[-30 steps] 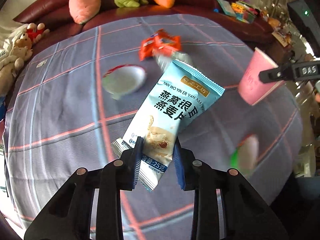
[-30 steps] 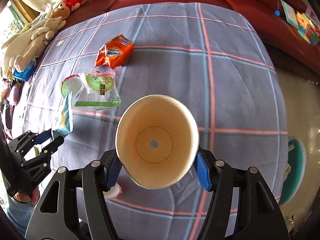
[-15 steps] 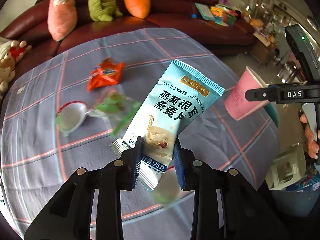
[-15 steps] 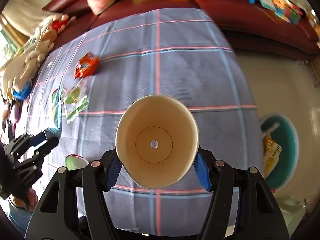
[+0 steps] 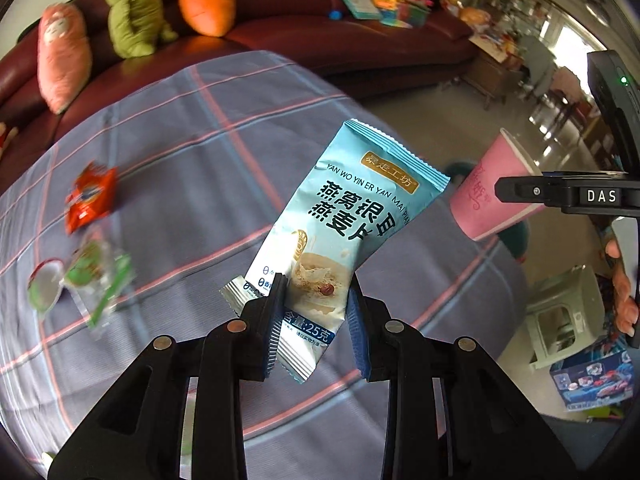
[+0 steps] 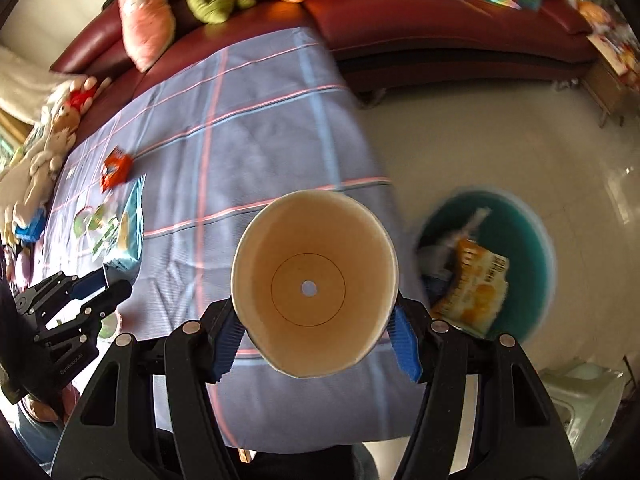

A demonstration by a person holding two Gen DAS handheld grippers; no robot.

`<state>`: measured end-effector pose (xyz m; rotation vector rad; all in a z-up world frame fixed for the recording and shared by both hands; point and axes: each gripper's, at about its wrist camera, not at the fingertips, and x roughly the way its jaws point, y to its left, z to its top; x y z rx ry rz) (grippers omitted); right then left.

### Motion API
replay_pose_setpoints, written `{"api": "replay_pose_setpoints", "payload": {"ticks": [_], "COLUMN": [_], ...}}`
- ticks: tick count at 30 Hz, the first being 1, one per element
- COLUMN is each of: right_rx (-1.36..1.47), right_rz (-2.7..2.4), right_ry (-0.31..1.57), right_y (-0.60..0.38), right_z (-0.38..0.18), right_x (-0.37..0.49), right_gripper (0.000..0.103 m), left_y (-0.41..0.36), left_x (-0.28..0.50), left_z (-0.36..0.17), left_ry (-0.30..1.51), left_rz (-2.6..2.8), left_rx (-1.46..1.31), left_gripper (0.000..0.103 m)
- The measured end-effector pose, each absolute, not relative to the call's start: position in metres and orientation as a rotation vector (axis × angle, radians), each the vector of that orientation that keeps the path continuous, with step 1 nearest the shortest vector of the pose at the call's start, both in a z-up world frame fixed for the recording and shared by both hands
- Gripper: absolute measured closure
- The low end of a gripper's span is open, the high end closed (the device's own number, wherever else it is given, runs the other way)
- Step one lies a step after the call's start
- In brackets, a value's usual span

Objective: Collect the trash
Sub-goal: 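Carry the pink cup and blue packet over the bin with both tools, then open the right gripper over the bin to drop the pink cup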

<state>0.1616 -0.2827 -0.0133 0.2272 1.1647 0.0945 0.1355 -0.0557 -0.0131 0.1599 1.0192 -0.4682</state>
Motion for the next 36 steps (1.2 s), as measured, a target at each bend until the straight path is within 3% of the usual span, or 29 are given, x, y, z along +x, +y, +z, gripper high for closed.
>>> {"api": "replay_pose_setpoints", "payload": {"ticks": [16,32,36], "right_rx": [0.382,0.39,0.385], "right_rz": [-0.115,-0.157,-0.147], "right_ry": [1.148,1.251,1.271], "right_y": [-0.438,-0.475,-0.474], "right_z": [-0.036,-0.067,-0.071], "right_x": [0.115,0.129,0.137], "right_gripper": [0.042,0.041,0.035], "left_y": [-0.194,-0.257,-0.258], "left_x": [0.136,0.153,0.156], "left_z": [-0.029,-0.044,-0.049], "left_ry": [1.057,1.085,1.092], "left_rz": [-0.613,-0.667,-0.665], "left_rx": [0.266,0.256,0.252], "left_gripper": [0.072,0.072,0.072]}}
